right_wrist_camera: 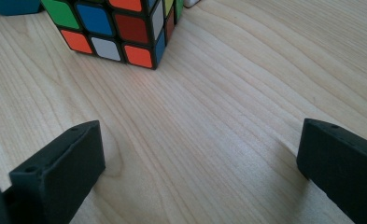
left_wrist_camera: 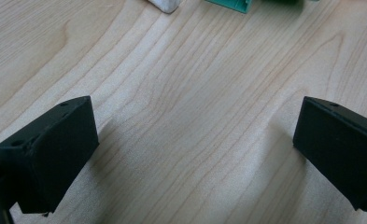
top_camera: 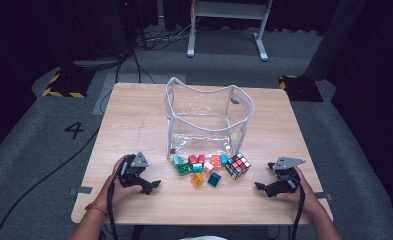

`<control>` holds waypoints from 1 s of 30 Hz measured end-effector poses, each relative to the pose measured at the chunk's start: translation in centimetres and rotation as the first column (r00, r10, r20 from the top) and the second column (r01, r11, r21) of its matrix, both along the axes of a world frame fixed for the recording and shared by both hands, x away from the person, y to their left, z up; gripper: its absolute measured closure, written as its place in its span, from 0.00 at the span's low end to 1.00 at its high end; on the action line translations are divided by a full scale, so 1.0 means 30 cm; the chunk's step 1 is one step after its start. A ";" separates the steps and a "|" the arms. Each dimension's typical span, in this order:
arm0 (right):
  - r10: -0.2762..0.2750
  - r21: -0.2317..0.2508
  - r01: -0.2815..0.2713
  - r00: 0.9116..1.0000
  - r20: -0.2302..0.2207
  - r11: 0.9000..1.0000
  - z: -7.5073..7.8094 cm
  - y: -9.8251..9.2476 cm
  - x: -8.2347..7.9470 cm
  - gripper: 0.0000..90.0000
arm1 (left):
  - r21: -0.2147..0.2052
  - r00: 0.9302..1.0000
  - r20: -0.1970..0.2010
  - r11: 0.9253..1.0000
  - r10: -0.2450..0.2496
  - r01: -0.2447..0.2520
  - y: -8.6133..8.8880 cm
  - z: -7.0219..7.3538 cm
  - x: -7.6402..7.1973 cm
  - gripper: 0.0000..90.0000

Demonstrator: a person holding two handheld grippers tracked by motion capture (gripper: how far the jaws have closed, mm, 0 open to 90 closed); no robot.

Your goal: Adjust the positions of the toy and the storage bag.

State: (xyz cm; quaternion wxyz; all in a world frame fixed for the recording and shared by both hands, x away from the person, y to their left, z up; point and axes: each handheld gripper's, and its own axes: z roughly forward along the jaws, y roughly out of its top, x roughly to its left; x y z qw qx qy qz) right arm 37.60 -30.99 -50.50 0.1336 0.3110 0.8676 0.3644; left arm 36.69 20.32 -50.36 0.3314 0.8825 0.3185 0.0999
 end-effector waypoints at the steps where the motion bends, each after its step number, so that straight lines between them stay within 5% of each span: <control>1: 0.000 0.000 0.000 1.000 0.000 1.000 0.000 0.000 0.000 0.01 | 0.000 1.000 0.003 1.000 0.002 -0.002 0.000 0.000 0.000 0.00; 19: -0.006 0.000 0.006 1.000 0.004 1.000 0.004 0.012 -0.005 0.07 | -0.001 1.000 0.002 1.000 0.004 -0.004 0.000 0.000 -0.001 0.00; 22: 0.006 0.014 -0.007 1.000 0.017 1.000 0.008 0.031 -0.011 0.19 | -0.001 1.000 0.001 1.000 0.002 -0.002 -0.001 0.000 -0.001 0.00; 30: 0.013 0.021 -0.015 0.996 0.087 1.000 0.033 0.101 -0.036 0.19 | 0.001 1.000 0.007 1.000 0.003 -0.003 -0.001 0.000 0.000 0.00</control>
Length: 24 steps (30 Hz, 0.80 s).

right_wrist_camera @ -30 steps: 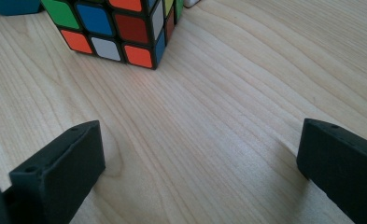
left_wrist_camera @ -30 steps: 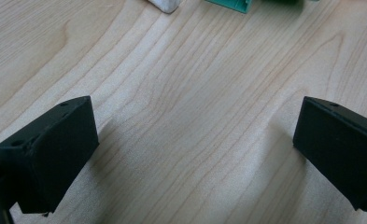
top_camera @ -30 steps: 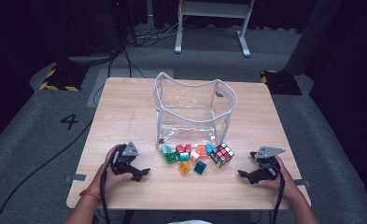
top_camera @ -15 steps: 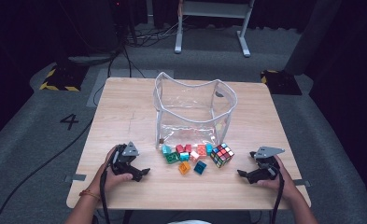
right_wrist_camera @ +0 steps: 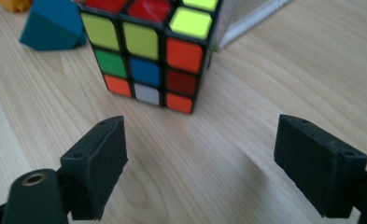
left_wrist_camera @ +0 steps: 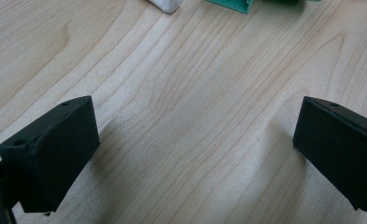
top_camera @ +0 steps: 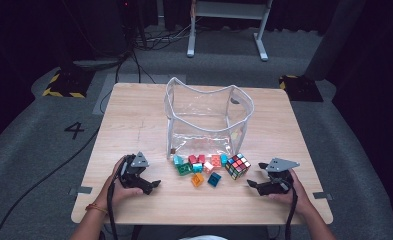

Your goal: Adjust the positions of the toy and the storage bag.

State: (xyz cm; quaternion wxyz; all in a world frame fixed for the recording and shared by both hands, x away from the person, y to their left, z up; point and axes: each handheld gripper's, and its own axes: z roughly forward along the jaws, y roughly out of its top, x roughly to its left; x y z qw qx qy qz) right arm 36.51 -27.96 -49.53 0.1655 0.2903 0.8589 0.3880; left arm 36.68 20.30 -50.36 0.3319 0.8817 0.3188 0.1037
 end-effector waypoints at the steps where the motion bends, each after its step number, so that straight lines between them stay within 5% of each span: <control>1: 0.015 0.019 -0.015 1.000 0.009 1.000 0.009 0.018 -0.001 0.19 | 0.000 1.000 0.000 1.000 -0.001 0.001 0.000 0.000 0.000 0.00; 10: 0.065 -0.013 -0.065 0.998 0.024 0.998 -0.002 0.127 -0.002 0.17 | 0.001 1.000 0.000 1.000 -0.001 0.001 0.000 0.000 0.000 0.00; 18: 0.011 -0.021 -0.009 0.998 0.059 1.000 -0.008 0.178 0.012 0.21 | 0.001 1.000 0.000 1.000 -0.001 0.001 0.000 0.000 0.000 0.00; 24: -0.009 -0.015 0.011 0.996 0.090 1.000 -0.004 0.163 0.022 0.35 | -0.002 1.000 -0.001 1.000 0.002 -0.002 0.000 0.000 0.000 0.00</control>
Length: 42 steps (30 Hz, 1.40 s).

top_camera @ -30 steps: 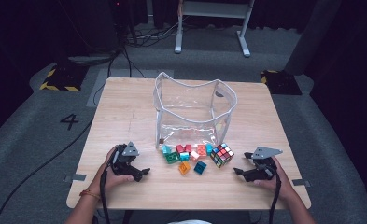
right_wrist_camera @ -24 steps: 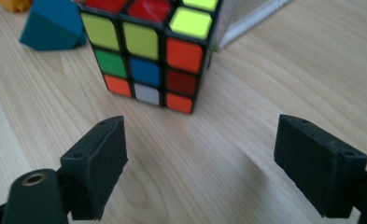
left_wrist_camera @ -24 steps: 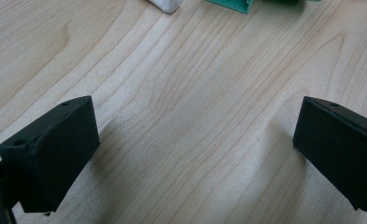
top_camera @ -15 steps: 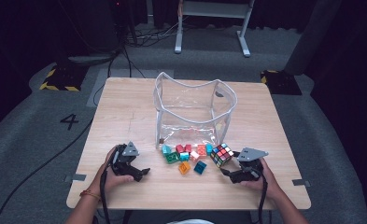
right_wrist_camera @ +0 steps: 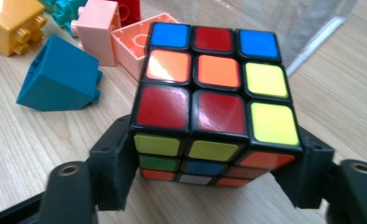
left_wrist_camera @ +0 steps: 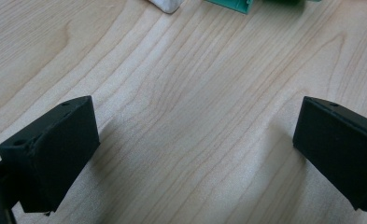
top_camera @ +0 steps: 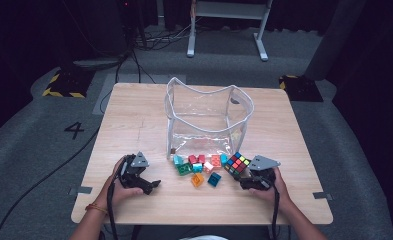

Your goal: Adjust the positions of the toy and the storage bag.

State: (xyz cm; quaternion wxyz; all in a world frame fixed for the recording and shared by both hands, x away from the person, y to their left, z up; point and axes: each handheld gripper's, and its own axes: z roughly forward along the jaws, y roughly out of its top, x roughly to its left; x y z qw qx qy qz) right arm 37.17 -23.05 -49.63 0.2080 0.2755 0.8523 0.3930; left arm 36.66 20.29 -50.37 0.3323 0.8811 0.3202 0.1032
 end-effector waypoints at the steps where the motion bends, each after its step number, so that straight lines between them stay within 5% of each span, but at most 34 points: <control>1: -0.002 0.011 0.002 1.000 -0.002 1.000 0.002 -0.010 0.002 0.36 | 0.002 1.000 0.001 1.000 -0.002 0.002 0.000 0.000 0.001 0.00; 4: 0.003 0.024 -0.003 1.000 -0.010 1.000 0.006 -0.038 0.004 0.37 | 0.002 1.000 0.001 1.000 -0.002 0.002 0.000 0.000 0.000 0.00; 15: -0.116 0.063 0.118 0.993 -0.035 0.991 0.000 -0.196 0.032 0.37 | 0.000 1.000 0.001 1.000 0.002 -0.002 0.000 0.000 0.000 0.00; 28: -0.243 0.074 0.246 0.969 -0.042 0.967 0.000 -0.329 0.120 0.37 | -0.001 1.000 -0.005 1.000 0.007 -0.007 0.000 0.000 0.000 0.00; 33: -0.230 0.071 0.233 0.972 -0.042 0.970 0.041 -0.335 0.101 0.30 | 0.001 1.000 0.001 1.000 0.011 -0.011 0.001 0.001 0.001 0.00; 38: -0.226 0.074 0.224 0.974 0.022 0.972 0.087 -0.326 0.080 0.26 | -0.006 1.000 -0.004 1.000 0.016 -0.016 -0.004 0.002 0.003 0.02; 42: -0.203 0.089 0.199 0.979 0.032 0.976 0.122 -0.317 0.071 0.24 | -0.012 1.000 0.015 1.000 0.010 -0.010 -0.007 0.016 0.008 0.21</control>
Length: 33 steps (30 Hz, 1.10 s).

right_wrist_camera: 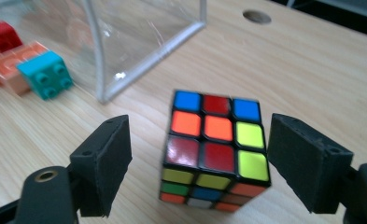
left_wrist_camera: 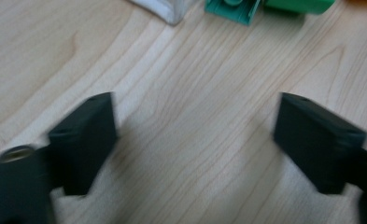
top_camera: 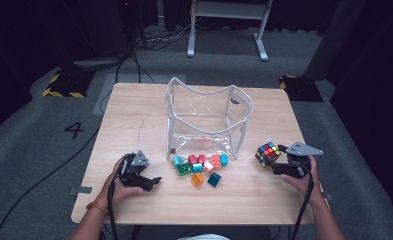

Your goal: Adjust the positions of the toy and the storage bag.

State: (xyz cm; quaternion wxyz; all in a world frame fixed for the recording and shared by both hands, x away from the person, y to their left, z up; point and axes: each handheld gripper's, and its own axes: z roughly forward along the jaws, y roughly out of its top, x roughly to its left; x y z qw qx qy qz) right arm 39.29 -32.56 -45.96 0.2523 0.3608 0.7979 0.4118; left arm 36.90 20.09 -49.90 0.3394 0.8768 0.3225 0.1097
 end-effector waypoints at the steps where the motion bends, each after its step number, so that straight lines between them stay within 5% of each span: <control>1: 0.005 0.002 -0.006 1.000 0.010 1.000 0.007 0.006 -0.001 0.24 | 0.006 1.000 0.005 1.000 0.004 -0.004 -0.004 0.003 0.003 0.23; 3: 0.023 0.000 -0.023 0.999 0.029 1.000 0.030 0.024 -0.007 0.24 | 0.024 1.000 0.008 1.000 0.006 -0.006 -0.013 0.006 0.008 0.16; 6: 0.056 0.006 -0.056 0.998 0.035 0.998 0.053 0.057 -0.008 0.25 | 0.044 0.999 0.032 0.999 -0.008 0.006 -0.024 0.022 0.010 0.21; 12: 0.123 -0.031 -0.123 0.992 0.020 0.992 0.075 0.154 0.008 0.33 | -0.027 0.998 0.061 0.999 0.028 -0.027 -0.027 0.060 0.025 0.21; 19: 0.197 -0.003 -0.196 0.980 0.022 0.980 0.110 0.244 0.031 0.42 | -0.111 0.994 0.102 0.994 0.030 -0.019 -0.062 0.103 0.066 0.23; 29: 0.213 0.004 -0.213 0.976 0.034 0.977 0.109 0.318 0.085 0.62 | -0.128 0.982 0.182 0.991 0.049 -0.025 -0.113 0.150 0.127 0.29; 33: 0.194 -0.008 -0.194 0.980 0.043 0.981 0.107 0.333 0.093 0.69 | -0.158 0.983 0.178 0.987 0.051 -0.022 -0.125 0.160 0.143 0.37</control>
